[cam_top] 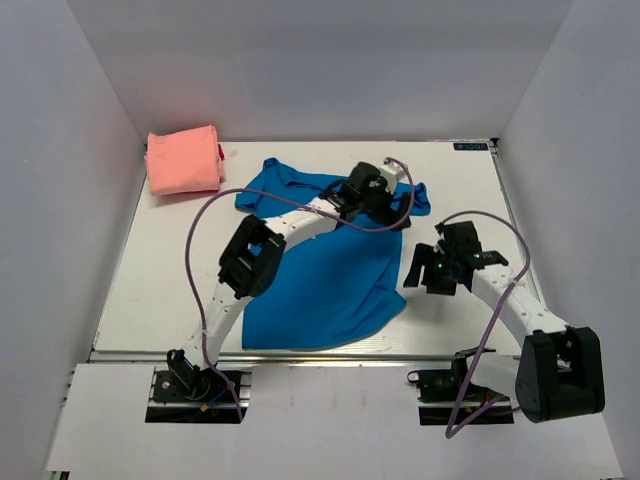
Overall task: Fold and stack the t-shirts
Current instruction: Flatten out the tshirt
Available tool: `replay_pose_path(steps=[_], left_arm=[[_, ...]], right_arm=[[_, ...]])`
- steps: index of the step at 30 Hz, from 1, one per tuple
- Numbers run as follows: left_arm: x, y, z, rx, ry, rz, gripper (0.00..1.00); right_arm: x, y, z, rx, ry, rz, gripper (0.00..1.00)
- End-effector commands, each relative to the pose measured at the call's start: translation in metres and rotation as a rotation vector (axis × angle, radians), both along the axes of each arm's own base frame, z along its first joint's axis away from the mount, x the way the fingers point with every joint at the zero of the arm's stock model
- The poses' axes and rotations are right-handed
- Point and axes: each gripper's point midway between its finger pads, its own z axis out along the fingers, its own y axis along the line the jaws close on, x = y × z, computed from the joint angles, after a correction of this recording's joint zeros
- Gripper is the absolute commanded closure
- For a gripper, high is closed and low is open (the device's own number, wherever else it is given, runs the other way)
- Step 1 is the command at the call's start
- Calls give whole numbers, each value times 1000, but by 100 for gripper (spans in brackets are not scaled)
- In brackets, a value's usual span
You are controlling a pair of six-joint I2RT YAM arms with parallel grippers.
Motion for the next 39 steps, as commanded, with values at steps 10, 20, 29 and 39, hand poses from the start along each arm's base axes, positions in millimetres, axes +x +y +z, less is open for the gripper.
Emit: replay_pose_path(steps=[10, 20, 29, 39], left_arm=[[15, 17, -76, 193, 24, 137, 0], [25, 30, -95, 264, 33, 225, 0], [25, 31, -115, 257, 97, 295, 0], [32, 21, -116, 217, 134, 332, 0]], right_arm=[[-11, 41, -22, 98, -15, 173, 42], [-26, 27, -54, -18, 95, 61, 100], [-90, 17, -53, 21, 316, -171, 100], [-120, 16, -25, 24, 436, -215, 96]])
